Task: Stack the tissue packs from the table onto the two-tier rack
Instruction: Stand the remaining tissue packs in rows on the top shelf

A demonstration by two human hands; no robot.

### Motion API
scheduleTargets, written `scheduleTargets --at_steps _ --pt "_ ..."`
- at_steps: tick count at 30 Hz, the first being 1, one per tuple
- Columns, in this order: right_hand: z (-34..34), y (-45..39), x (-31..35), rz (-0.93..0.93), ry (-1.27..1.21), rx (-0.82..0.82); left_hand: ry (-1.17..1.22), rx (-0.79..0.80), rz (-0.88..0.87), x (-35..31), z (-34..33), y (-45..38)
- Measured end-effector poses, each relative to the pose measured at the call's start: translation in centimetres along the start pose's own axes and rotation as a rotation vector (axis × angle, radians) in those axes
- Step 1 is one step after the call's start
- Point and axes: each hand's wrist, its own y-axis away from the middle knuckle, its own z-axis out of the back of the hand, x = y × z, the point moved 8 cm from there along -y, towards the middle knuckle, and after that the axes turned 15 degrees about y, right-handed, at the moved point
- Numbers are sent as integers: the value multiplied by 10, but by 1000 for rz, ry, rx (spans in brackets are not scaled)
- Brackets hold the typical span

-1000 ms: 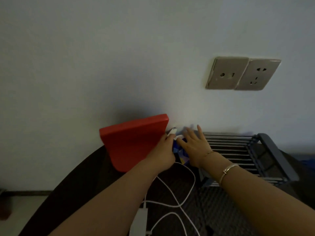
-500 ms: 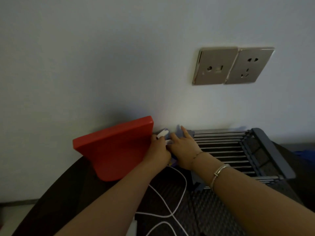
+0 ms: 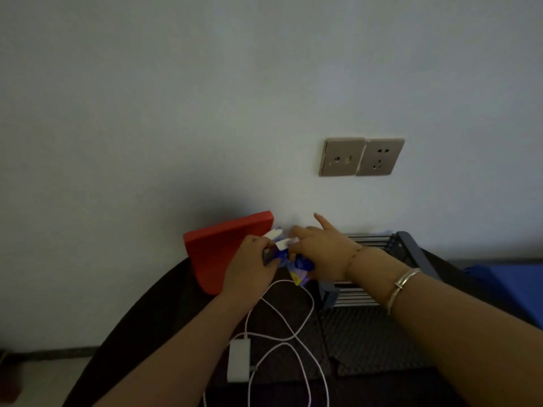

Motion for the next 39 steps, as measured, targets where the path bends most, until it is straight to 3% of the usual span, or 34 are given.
scheduleTargets --at_steps 5,9,15,21,25,31,35,39 --pt "79 77 14 -93 -35 -53 -2 -69 -191 -70 42 50" --pt "133 163 26 -272 -116 -131 48 -110 -329 -124 61 98" --pt "183 328 30 -655 -388 -387 419 34 -221 -200 41 168" --pt "121 523 -27 -1205 -784 -627 697 266 -213 -295 -28 238" --pt "49 621 -68 -1455 -923 -624 788 369 -190 -344 -102 260" --pt "-35 665 -119 -1442 -874 -358 776 473 -69 -387 -240 272" --pt "-54 642 -138 -1326 -723 -263 700 371 -68 -386 -284 263" --pt "-59 609 -142 -1226 -602 -168 713 233 -18 -364 -289 260"
